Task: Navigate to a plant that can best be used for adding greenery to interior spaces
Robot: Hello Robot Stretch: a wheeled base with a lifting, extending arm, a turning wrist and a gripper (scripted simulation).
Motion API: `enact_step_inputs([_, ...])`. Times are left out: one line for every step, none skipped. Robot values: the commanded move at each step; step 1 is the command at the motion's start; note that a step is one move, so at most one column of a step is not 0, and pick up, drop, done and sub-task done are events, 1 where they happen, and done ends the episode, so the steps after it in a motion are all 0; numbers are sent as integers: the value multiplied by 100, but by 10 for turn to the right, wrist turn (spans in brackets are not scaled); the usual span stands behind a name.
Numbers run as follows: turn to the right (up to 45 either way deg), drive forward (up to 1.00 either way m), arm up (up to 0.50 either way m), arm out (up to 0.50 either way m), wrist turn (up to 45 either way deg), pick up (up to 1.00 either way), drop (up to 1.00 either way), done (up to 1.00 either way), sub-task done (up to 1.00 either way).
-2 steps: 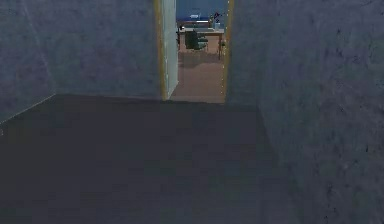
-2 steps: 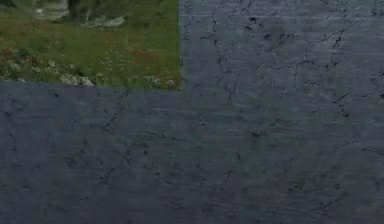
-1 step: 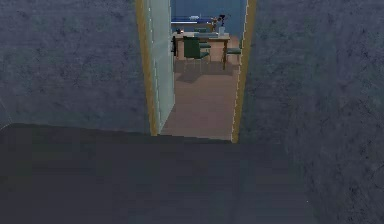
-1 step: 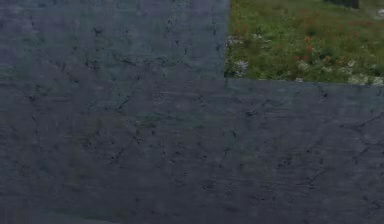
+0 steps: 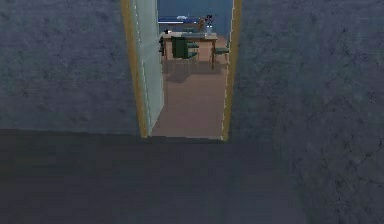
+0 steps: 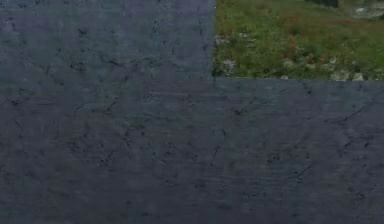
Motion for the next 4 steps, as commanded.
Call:
enact_step_inputs([0,100,0,0,0,0,0,0,0])
enact_step_inputs([0,80,0,0,0,0,0,0,0])
enact_step_inputs([60,0,0,0,0,0,0,0,0])
enact_step_inputs([0,100,0,0,0,0,0,0,0])
